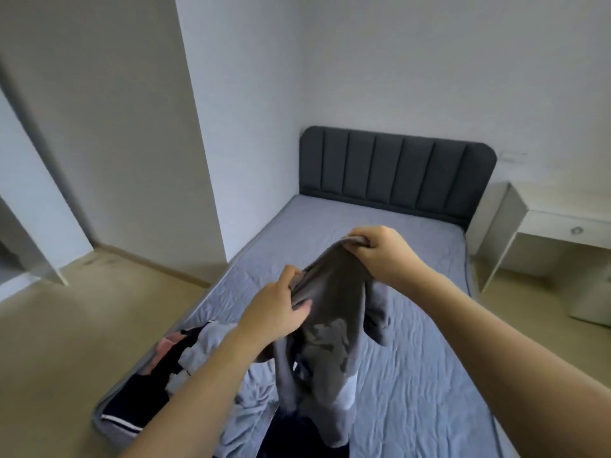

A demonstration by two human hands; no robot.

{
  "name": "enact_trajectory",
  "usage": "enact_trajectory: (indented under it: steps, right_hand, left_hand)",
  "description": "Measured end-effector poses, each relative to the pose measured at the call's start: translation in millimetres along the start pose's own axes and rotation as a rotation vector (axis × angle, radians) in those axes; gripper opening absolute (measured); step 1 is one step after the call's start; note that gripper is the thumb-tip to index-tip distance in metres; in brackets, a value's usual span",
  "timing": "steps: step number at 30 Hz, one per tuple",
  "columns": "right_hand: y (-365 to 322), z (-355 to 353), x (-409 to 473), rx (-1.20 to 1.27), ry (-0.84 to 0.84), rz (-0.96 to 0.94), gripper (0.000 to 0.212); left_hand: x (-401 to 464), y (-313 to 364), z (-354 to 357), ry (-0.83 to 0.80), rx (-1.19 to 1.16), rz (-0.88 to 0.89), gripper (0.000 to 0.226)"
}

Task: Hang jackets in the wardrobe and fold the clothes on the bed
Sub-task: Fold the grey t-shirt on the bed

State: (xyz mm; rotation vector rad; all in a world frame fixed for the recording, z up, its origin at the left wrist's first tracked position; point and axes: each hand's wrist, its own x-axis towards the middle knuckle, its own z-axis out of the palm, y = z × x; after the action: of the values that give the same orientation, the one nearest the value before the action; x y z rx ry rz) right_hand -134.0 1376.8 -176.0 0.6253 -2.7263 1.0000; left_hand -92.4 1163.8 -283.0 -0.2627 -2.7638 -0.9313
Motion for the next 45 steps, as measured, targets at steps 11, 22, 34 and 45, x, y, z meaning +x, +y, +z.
enact_trajectory:
  steps: [11, 22, 34, 45]
  right_hand:
    - [151.4, -134.7, -134.6, -0.196, 0.412, 0.31, 0.061]
    - [317.7, -174.6, -136.8, -0.476, 0.396, 0.485, 0.073]
    - [639.2, 112.1, 30.6, -0.684, -0.023, 0.345, 0.052]
    - [880.5, 463.9, -170.8, -0.516, -0.358, 0.05, 0.067]
  left_hand:
    - [-51.9, 168.0, 51.4, -0.24, 0.041, -0.482, 0.022]
    - [-0.8, 265.2, 124.8, -1.147, -0.437, -0.499, 0.052]
    - [163.7, -2.2, 501.4, -0.465, 0.946, -0.397, 0.035]
    - [-32.1, -200.9, 877.0, -0.187, 0.623, -0.549, 0.064]
